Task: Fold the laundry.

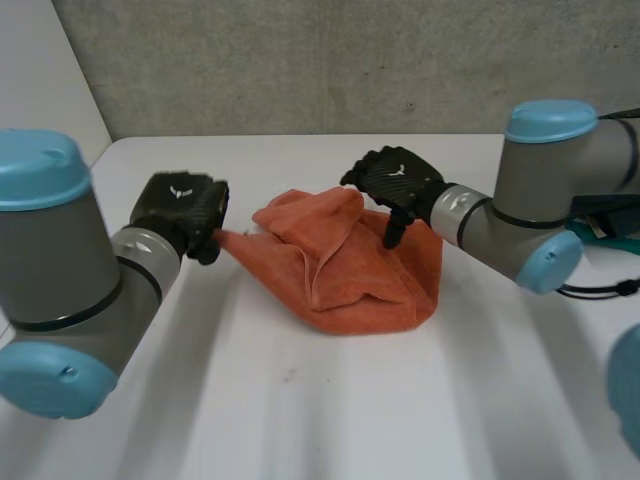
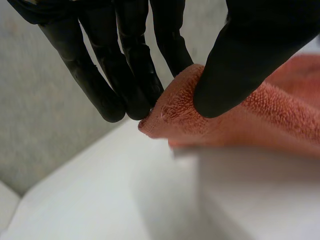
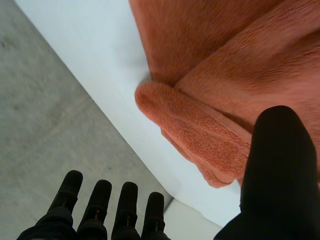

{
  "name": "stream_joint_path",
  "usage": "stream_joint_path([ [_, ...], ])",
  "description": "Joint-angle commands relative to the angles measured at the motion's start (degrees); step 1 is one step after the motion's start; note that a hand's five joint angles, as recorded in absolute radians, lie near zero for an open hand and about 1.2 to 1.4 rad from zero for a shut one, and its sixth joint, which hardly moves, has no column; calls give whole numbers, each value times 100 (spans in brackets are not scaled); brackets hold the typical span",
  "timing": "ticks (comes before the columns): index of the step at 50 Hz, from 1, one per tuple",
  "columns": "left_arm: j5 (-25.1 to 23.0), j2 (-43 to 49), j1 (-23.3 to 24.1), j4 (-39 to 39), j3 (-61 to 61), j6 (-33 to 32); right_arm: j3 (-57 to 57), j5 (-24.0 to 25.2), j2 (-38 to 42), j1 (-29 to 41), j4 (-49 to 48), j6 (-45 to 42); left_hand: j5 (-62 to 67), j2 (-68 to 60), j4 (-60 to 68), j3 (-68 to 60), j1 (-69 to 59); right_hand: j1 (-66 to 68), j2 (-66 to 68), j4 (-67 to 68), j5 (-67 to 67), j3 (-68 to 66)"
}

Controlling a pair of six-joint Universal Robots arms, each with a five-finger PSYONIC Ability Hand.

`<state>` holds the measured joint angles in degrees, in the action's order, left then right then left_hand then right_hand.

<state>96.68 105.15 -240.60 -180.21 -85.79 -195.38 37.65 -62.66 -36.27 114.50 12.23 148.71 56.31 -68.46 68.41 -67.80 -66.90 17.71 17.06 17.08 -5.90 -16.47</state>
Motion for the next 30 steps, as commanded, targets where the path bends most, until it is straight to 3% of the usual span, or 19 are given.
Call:
stream_joint_path([
  [1,-193,-460,136,-181,-113,-35,-1355,359,1130,151,95,-272,1369,-1154,1159,-1220,-1310,389,454,452,-571,-513],
  [10,-193,-540,119,-216,-87,-123,-1734,623,2036,415,-616,-413,1369,-1154,1159,-1220,-1310,1532,1596,1594,-1713,-1655],
  [13,-211,-601,40,-243,-60,-141,-1910,562,2194,398,-1002,-361,1369,-1154,1159,-1220,-1310,4081,4145,4143,-4262,-4204],
  [14,-220,-601,14,-251,-51,-141,-1980,518,2212,389,-1143,-326,1369,-1154,1159,-1220,-1310,5523,5587,5585,-5704,-5646],
  [15,-254,-575,-39,-304,1,-167,-2128,309,2247,363,-1466,-230,1369,-1154,1159,-1220,-1310,6222,6287,6285,-6403,-6346],
  [18,-334,-531,-188,-418,185,-219,-2358,-306,2133,310,-2109,-62,1369,-1154,1159,-1220,-1310,6229,6294,6292,-6410,-6353],
  [19,-343,-505,-241,-453,256,-228,-2515,-839,1993,257,-2607,130,1369,-1154,1159,-1220,-1310,6229,6294,6292,-6410,-6353],
  [22,-334,-216,-486,-724,711,-377,-2700,-1510,1581,99,-3443,630,1369,-1154,1159,-1220,-1310,6229,6294,6292,-6410,-6353],
  [28,140,304,-1005,-1674,1995,-510,-2649,-1881,710,-182,-3693,659,1369,-1154,1159,-1220,-1310,6229,6294,6292,-6410,-6353],
  [30,333,470,-1146,-1981,2451,-484,-2439,-2204,316,-287,-3615,659,1369,-1154,1159,-1220,-1310,6229,6294,6292,-6410,-6353],
])
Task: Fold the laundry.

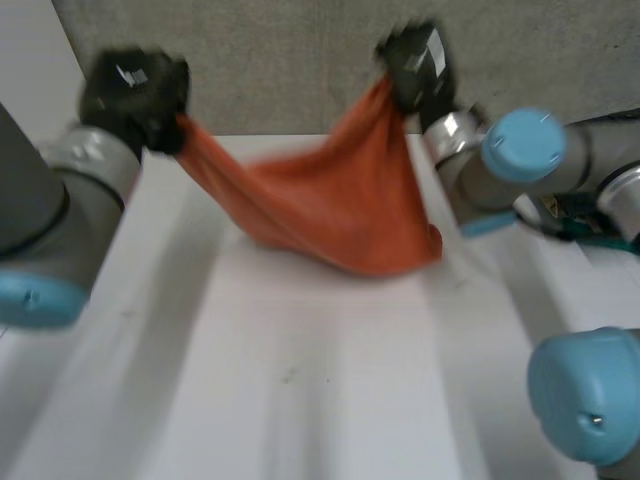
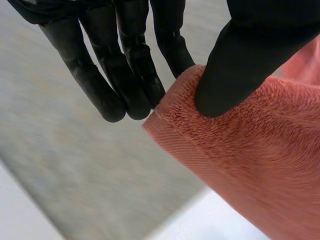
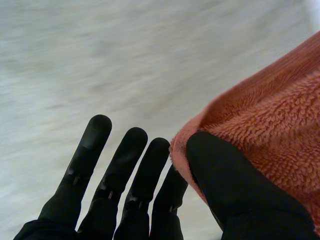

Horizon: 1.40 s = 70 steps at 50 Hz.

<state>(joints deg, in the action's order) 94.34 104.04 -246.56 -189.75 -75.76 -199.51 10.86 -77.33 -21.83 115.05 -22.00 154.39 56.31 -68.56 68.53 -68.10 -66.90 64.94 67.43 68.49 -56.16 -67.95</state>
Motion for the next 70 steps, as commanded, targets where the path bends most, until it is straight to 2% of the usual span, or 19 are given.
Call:
stream_joint_path([
  [1,611,625,-594,-1099,1563,-53,363,-835,-1269,-369,-130,92,1369,-1144,1147,-1190,-1310,1506,1257,1151,-1384,-1205],
  [4,656,722,-735,-1109,1801,52,1038,-1012,-1857,-509,194,91,1369,-1144,1147,-1190,-1310,1506,1257,1151,-1384,-1205],
  [10,629,696,-884,-818,1162,351,2752,-784,-2851,-677,635,118,1369,-1144,1147,-1190,-1310,1506,1257,1151,-1384,-1205],
  [16,349,450,-1087,-765,-499,747,4991,189,-3678,-712,1258,83,1369,-1144,1147,-1190,-1310,1506,1257,1151,-1384,-1205],
  [19,51,424,-1157,-905,-1262,817,5749,525,-3705,-712,1583,22,1369,-1144,1147,-1190,-1310,1506,1257,1151,-1384,-1205],
  [23,-231,485,-1201,-1186,-1923,809,6173,500,-3425,-782,1777,-75,1369,-1144,1147,-1190,-1310,1506,1257,1151,-1384,-1205],
  [34,-188,652,-1280,-1574,-2153,773,5805,149,-2782,-1073,2032,328,1369,-1144,1147,-1190,-1310,1506,1257,1151,-1384,-1205],
  [35,-179,644,-1289,-1565,-2136,773,5753,61,-2756,-1090,2085,512,1369,-1144,1147,-1190,-1310,304,56,-50,-183,-4],
  [40,-179,600,-1341,-1556,-2048,765,5489,-361,-2502,-1169,2190,882,1369,-1144,1147,-1190,-1310,-1840,-2088,-2195,1962,2141],
  [44,-179,591,-1342,-1504,-1995,765,5173,-949,-2291,-1336,2812,1206,1369,-1144,1147,-1190,-1310,-2547,-2795,-2901,2669,2847],
  [46,-179,591,-1333,-1478,-1986,765,5102,-1020,-2264,-1398,3060,1391,1369,-1144,1147,-1190,-1310,-3086,-3334,-3440,3208,3386],
  [50,-170,599,-1333,-1416,-1960,765,5049,-880,-2325,-1521,3614,1901,1369,-1144,1147,-1190,-1310,-3878,-4126,-4233,4000,4179],
  [54,-162,591,-1368,-1389,-1934,712,5128,-442,-2553,-1617,3904,1990,1369,-1144,1147,-1190,-1310,-4517,-4765,-4872,4639,4817],
  [57,-153,582,-1464,-1389,-1881,650,5251,182,-2712,-1705,4063,1482,1369,-1144,1147,-1190,-1310,-5123,-5371,-5478,5245,5424],
  [58,-161,565,-1500,-1389,-1855,633,5356,471,-2773,-1758,4176,993,1369,-1144,1147,-1190,-1310,-5357,-5606,-5712,5479,5658],
  [60,-153,556,-1526,-1389,-1820,633,5479,692,-2835,-1811,4317,428,1369,-1144,1147,-1190,-1310,-5343,-5591,-5697,5465,5643],
  [62,-162,556,-1579,-1381,-1776,633,5663,807,-2922,-1916,4492,-596,1369,-1144,1147,-1190,-1310,-5243,-5491,-5597,5364,5543],
  [66,-179,564,-1570,-1346,-1740,659,5813,746,-2914,-1943,4407,-1181,1369,-1144,1147,-1190,-1310,-4740,-4988,-5094,4861,5040],
  [70,-170,573,-1491,-1337,-1740,659,5901,720,-2783,-1943,4038,-1087,1369,-1144,1147,-1190,-1310,-4236,-4484,-4590,4357,4536],
])
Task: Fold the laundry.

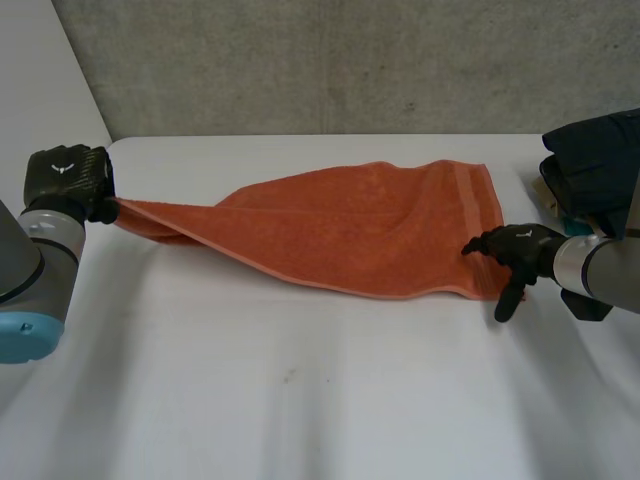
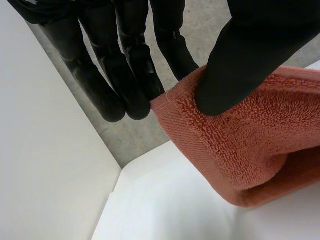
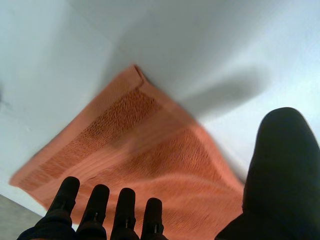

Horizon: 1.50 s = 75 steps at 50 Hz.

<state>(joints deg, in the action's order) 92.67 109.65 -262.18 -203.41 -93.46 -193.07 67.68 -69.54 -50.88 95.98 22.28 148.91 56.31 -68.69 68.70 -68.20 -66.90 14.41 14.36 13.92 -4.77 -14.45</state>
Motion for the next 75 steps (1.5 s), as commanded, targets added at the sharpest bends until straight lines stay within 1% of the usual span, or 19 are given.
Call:
stream_joint_path([
  [1,6,21,88,30,30,15,236,-51,148,-35,-461,-521,1369,-1131,1130,-1180,-1310,1004,1009,1053,-967,-1000],
  [11,15,30,185,12,39,24,246,-77,429,-18,-1480,-293,1369,-1131,1130,-1180,-1310,1931,1936,1979,-1894,-1926],
  [21,15,39,194,12,21,24,52,-139,754,35,-1630,-372,1369,-1131,1130,-1180,-1310,1998,2004,2047,-1962,-1994],
  [29,6,39,229,30,39,24,-194,-367,878,114,-1973,-258,1369,-1131,1130,-1180,-1310,2452,2457,2501,-2415,-2448],
  [33,-12,22,246,30,39,24,-422,-446,948,211,-2219,-108,1369,-1131,1130,-1180,-1310,2620,2626,2669,-2584,-2616],
  [40,-12,39,255,39,83,-11,-1291,-666,1440,272,-2342,-47,1369,-1131,1130,-1180,-1310,3175,3180,3224,-3138,-3171],
  [45,-12,39,290,56,83,-11,-1749,-912,1686,255,-2281,-55,1369,-1131,1130,-1180,-1310,4484,4489,4533,-4447,-4480],
  [46,-12,48,290,56,83,-20,-1802,-965,1678,246,-2298,-29,1369,-1131,1130,-1180,-1310,5670,5675,5719,-5634,-5666],
  [47,-20,48,299,56,83,-20,-1811,-965,1651,237,-2307,-20,1369,-1131,1130,-1180,-1310,6431,6437,6480,-6395,-6427],
  [49,-29,48,308,91,83,-20,-1829,-948,1555,229,-2307,-3,1369,-1131,1130,-1180,-1310,6559,6564,6608,-6523,-6555],
  [53,-29,-13,299,240,100,-20,-1601,-904,1002,246,-2114,199,1369,-1131,1130,-1180,-1310,6559,6564,6608,-6523,-6555],
  [54,-21,-48,290,284,92,-11,-1418,-843,592,237,-1948,330,1369,-1131,1130,-1180,-1310,6559,6564,6608,-6523,-6555],
  [56,-29,-154,255,416,100,15,-1250,-781,133,220,-1781,419,1369,-1131,1130,-1180,-1310,6559,6564,6608,-6523,-6555],
  [57,-38,-337,212,573,100,24,-1083,-685,-330,202,-1536,445,1369,-1131,1130,-1180,-1310,6559,6564,6608,-6523,-6555],
  [61,-134,-1074,115,942,240,77,-1011,-596,-1333,53,-938,454,1369,-1131,1130,-1180,-1310,6559,6564,6608,-6523,-6555],
  [65,-327,-1786,-25,1320,556,191,-1458,-736,-1994,-192,-280,463,1369,-1131,1130,-1180,-1310,6559,6564,6608,-6523,-6555],
  [68,-407,-2113,-140,1593,768,305,-1836,-772,-2172,-342,187,472,1369,-1131,1130,-1180,-1310,6559,6564,6608,-6523,-6555],
  [71,-521,-2378,-263,1989,1066,420,-2320,-719,-2163,-536,1083,419,1369,-1131,1130,-1180,-1310,6559,6564,6608,-6523,-6555],
  [75,-662,-1914,-325,2604,1400,358,-2655,-500,-1795,-589,2129,86,1369,-1131,1130,-1180,-1310,6559,6564,6608,-6523,-6555],
])
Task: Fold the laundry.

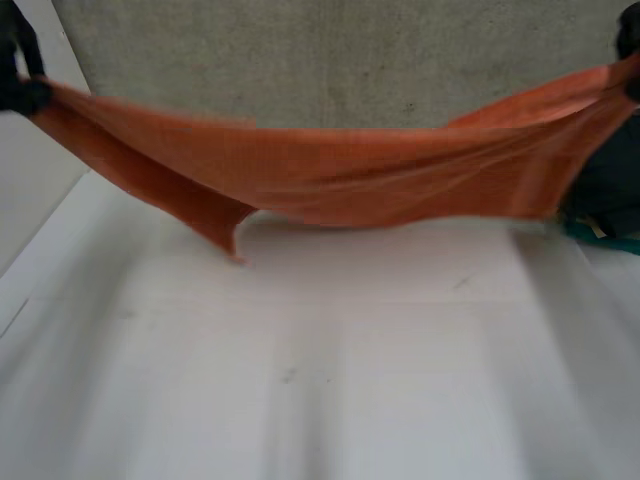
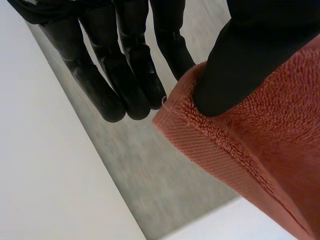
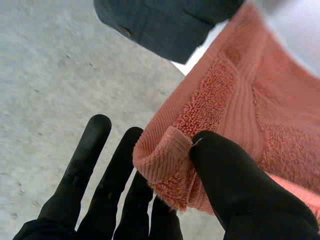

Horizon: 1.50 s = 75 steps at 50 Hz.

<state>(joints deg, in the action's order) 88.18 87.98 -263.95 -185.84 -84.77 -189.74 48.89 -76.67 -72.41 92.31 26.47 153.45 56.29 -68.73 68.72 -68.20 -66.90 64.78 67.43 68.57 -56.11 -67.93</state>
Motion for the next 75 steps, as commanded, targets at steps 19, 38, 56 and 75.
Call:
stream_joint_path([
  [19,375,3797,547,1175,3685,-1040,-2128,-1148,2468,850,-762,-678,1371,-1127,1128,-1180,-1310,1522,1257,1143,-1389,-1207],
  [38,332,3358,-50,-1885,2863,-54,-1267,-860,2203,1052,-2490,968,1371,-1127,1128,-1180,-1310,1522,1257,1143,-1389,-1207],
  [56,-539,2640,-279,-1308,-1171,-1063,-171,-710,2971,1071,137,-770,1371,-1127,1128,-1180,-1310,1522,1257,1143,-1389,-1207],
  [75,-1049,719,-659,2274,-2116,-3738,1793,-604,1570,384,1706,-3262,1371,-1127,1128,-1180,-1310,1522,1257,1143,-1389,-1207],
])
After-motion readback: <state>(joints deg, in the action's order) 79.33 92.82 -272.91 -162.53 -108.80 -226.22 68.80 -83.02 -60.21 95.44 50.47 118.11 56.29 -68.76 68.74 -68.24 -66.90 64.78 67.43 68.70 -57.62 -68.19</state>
